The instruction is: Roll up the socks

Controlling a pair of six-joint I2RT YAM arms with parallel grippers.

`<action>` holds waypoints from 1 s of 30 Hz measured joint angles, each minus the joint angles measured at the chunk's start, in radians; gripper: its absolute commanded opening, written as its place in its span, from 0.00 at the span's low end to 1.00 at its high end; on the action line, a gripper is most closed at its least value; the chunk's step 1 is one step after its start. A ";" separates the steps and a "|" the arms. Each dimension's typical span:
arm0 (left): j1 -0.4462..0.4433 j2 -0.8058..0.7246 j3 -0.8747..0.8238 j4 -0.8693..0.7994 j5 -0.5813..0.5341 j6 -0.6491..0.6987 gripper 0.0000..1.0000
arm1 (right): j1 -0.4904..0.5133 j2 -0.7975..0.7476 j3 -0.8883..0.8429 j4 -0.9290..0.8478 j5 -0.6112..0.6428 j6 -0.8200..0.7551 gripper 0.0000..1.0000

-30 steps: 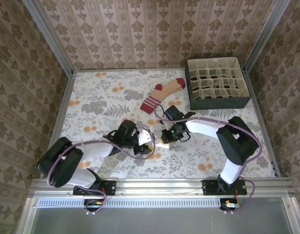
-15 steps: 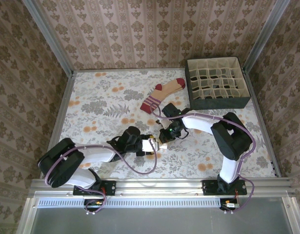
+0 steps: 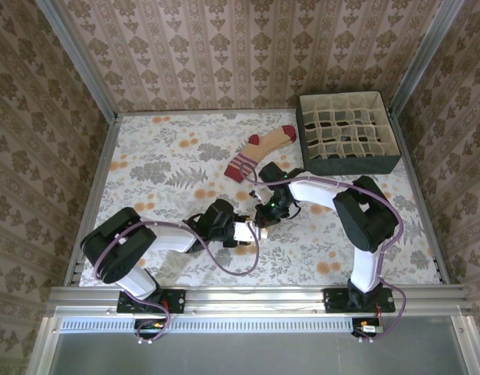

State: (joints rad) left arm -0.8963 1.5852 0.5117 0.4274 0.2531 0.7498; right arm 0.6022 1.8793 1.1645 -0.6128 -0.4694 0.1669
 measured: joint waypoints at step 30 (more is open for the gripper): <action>-0.045 0.087 0.325 -0.493 0.066 -0.168 0.00 | -0.090 -0.416 -0.430 0.354 0.043 0.205 0.36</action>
State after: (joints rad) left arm -0.9417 1.6726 0.8371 -0.0658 0.3195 0.5819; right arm 0.5117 1.4635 0.7341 -0.2592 -0.4263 0.3717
